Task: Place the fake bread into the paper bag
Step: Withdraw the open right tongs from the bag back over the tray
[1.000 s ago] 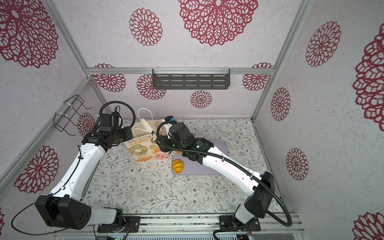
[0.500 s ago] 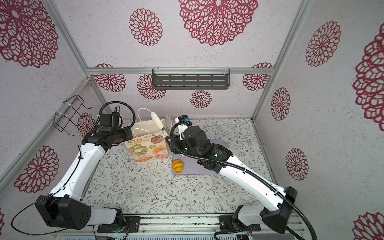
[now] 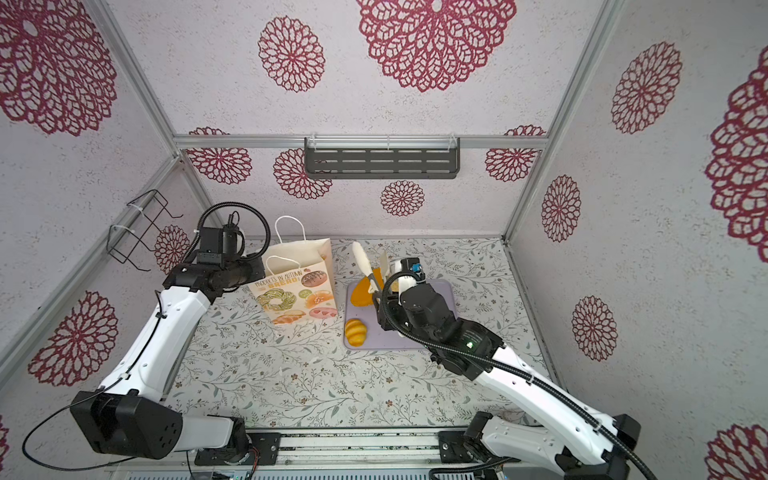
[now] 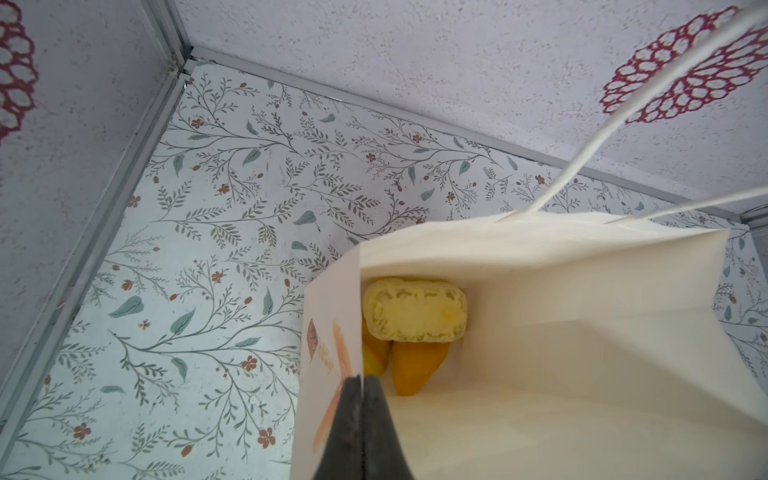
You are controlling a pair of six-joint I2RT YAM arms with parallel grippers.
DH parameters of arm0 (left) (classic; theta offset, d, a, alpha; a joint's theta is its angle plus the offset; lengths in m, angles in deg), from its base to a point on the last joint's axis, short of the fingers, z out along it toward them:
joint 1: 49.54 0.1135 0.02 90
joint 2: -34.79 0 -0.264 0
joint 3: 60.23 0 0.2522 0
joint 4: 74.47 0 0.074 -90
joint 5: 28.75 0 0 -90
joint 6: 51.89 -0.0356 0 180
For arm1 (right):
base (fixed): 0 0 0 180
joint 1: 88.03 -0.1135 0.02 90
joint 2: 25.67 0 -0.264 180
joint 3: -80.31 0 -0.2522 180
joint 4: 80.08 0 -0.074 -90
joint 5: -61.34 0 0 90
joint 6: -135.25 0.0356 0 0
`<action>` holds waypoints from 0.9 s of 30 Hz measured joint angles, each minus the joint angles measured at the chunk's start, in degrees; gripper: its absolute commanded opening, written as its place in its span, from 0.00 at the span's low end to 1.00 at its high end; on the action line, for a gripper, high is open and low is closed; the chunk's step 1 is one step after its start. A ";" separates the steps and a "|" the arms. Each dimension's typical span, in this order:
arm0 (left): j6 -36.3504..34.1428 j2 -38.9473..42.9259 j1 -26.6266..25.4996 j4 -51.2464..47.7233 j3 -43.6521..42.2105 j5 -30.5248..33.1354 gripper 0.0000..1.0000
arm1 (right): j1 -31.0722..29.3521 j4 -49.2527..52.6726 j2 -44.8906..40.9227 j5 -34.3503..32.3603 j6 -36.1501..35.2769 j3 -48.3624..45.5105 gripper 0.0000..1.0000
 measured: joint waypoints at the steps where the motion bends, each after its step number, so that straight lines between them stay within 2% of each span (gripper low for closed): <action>1: 0.00 0.00 0.00 0.00 0.00 0.07 0.00 | 0.26 0.72 -1.16 -0.66 0.42 -0.81 0.51; 10: 0.02 0.00 0.09 0.00 0.00 0.63 0.00 | 2.89 6.29 -8.33 -4.39 1.84 -3.91 0.53; 27: 0.04 0.00 0.11 0.00 0.00 0.39 0.00 | 6.97 14.51 -11.26 -6.12 3.80 -5.35 0.53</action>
